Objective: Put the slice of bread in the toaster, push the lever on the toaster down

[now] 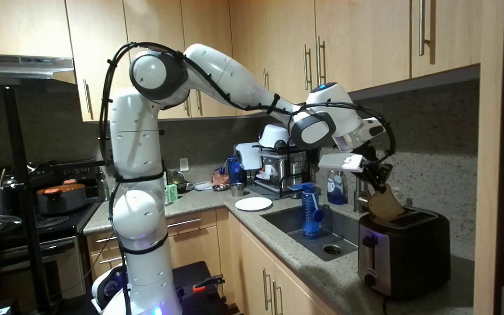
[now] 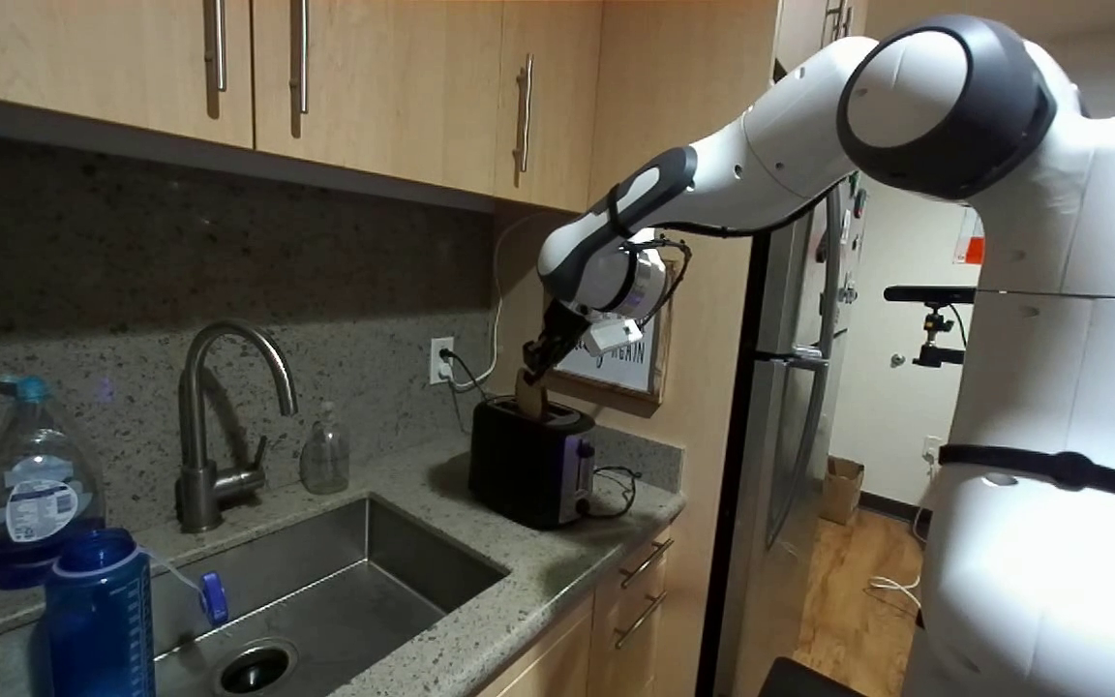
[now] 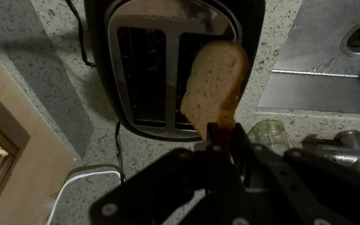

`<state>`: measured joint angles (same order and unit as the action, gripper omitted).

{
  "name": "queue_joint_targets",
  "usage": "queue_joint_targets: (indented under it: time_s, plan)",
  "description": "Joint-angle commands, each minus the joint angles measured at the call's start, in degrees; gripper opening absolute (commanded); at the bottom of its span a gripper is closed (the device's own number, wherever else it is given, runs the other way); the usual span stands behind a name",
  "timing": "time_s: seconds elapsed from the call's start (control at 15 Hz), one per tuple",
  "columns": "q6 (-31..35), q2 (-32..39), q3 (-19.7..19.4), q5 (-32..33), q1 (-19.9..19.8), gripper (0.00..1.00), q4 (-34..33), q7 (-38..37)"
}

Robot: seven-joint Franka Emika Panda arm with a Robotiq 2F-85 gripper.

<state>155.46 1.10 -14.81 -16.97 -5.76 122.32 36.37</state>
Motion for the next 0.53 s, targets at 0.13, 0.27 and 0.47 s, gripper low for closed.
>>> queue_joint_targets:
  time_s: [0.13,0.27,0.47]
  plan:
    - [2.9,2.6,0.0,-2.1,-0.2,0.03,-2.0,1.1]
    - [4.2,2.8,-0.1,-1.4,-0.2,0.03,-1.6,0.7]
    - [5.2,2.8,-0.2,-1.0,-0.4,0.03,-1.1,0.8]
